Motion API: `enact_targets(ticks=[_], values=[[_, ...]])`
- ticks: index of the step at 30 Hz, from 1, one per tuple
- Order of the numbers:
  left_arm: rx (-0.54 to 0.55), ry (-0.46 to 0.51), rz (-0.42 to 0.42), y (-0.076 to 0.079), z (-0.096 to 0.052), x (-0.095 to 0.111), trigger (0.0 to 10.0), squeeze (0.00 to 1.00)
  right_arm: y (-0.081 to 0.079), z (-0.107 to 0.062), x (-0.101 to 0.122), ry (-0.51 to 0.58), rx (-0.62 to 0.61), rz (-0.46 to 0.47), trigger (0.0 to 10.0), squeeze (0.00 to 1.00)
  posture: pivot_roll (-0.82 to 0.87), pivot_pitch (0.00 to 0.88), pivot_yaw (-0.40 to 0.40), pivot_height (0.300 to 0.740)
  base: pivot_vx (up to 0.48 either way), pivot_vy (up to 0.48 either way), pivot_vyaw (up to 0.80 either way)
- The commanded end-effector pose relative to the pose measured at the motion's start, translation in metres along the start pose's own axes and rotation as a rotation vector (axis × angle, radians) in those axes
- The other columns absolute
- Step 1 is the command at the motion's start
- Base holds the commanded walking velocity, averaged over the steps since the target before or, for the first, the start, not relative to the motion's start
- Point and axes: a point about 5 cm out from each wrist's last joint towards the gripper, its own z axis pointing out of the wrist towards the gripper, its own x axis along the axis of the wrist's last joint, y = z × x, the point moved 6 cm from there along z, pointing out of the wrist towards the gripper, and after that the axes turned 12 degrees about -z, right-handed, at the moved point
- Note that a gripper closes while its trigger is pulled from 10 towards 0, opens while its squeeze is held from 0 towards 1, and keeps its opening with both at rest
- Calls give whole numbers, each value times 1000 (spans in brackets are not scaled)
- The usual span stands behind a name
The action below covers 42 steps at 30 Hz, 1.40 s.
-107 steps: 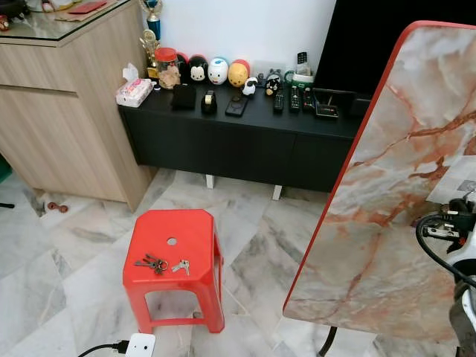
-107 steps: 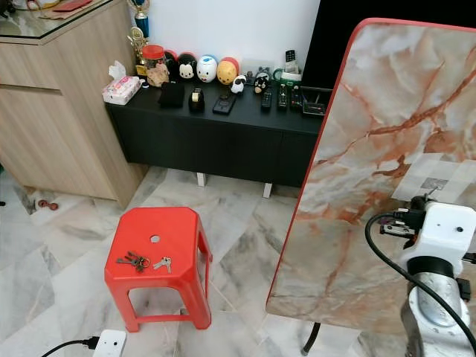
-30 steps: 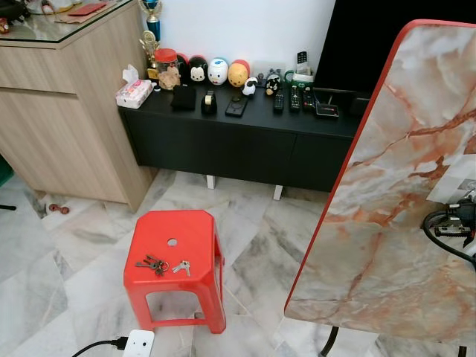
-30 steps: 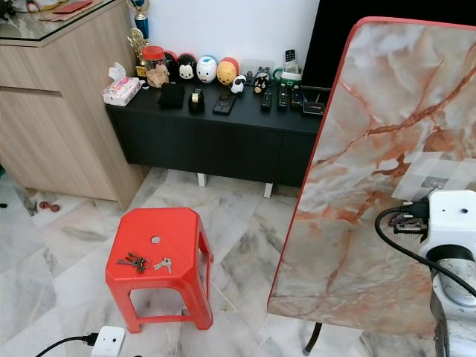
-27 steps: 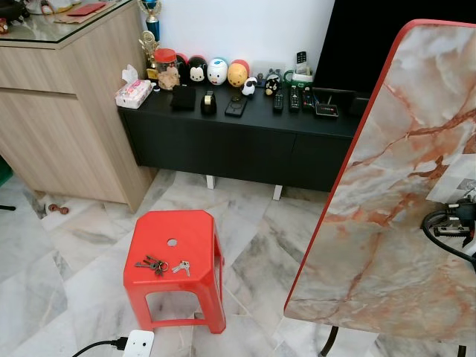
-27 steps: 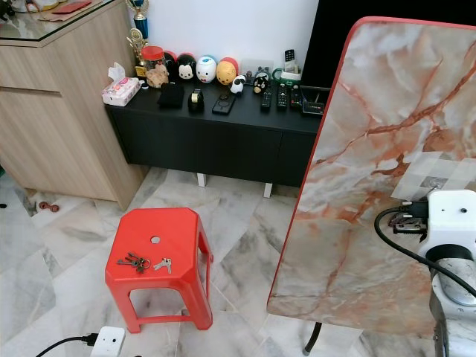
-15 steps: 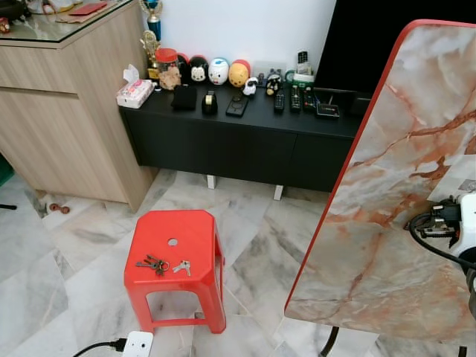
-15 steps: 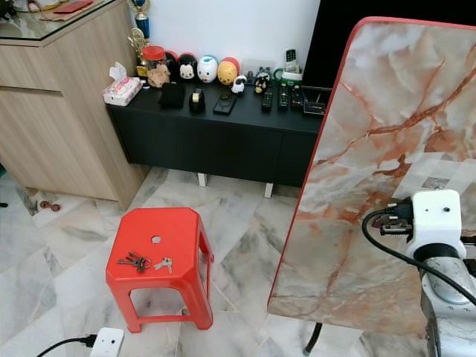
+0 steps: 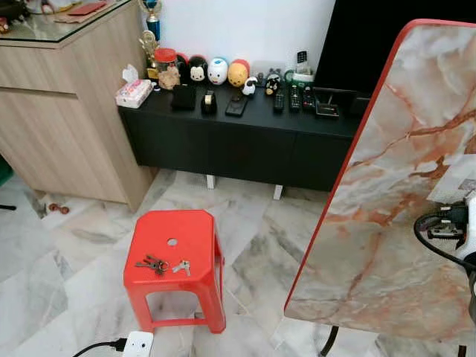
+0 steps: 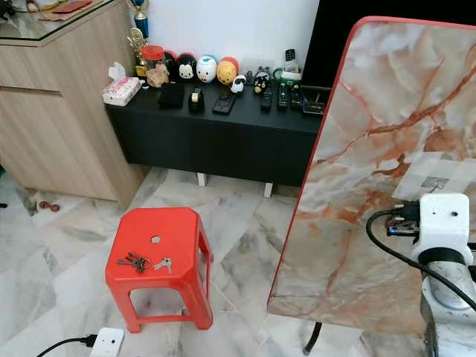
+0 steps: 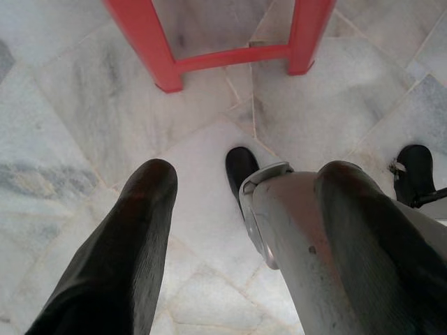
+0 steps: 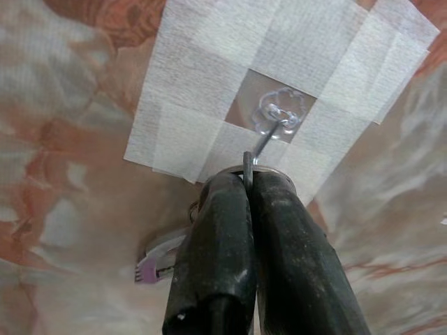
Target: Hang keys on a hook
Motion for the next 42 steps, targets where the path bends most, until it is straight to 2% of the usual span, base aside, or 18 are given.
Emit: enact_targets(ticks=[1,14,19,23,27,28,36,42], values=[[0,-28,12,0,-1,-7,10000,0,7,-1,7,19,-25,6,10000,0,-85,49,-38,740,0,0,0],[-6,-26,10,6,0,-6,10000,0,1,3,12,26,-8,13,10000,0,-81,49,-40,740,0,0,0],[-4,-28,10,5,0,-7,10000,0,4,3,10,17,-25,10,10000,0,-81,48,-40,740,0,0,0],[-4,-27,11,5,0,-7,10000,0,6,3,5,-12,-35,66,10000,0,-81,48,-40,740,0,0,0],[-6,-24,11,5,0,-6,10000,0,6,5,5,-10,-32,66,10000,0,-81,48,-40,740,0,0,0],[-6,-22,10,5,0,-5,10000,0,3,6,6,-16,-24,110,10000,0,-81,48,-40,740,0,0,0],[-5,-14,9,4,0,-3,10000,0,8,8,11,2,-43,94,10000,0,-81,48,-40,740,0,0,0],[-8,-7,11,4,0,-2,10000,0,13,7,11,-1,-63,124,10000,0,-81,49,-37,740,0,0,0]])
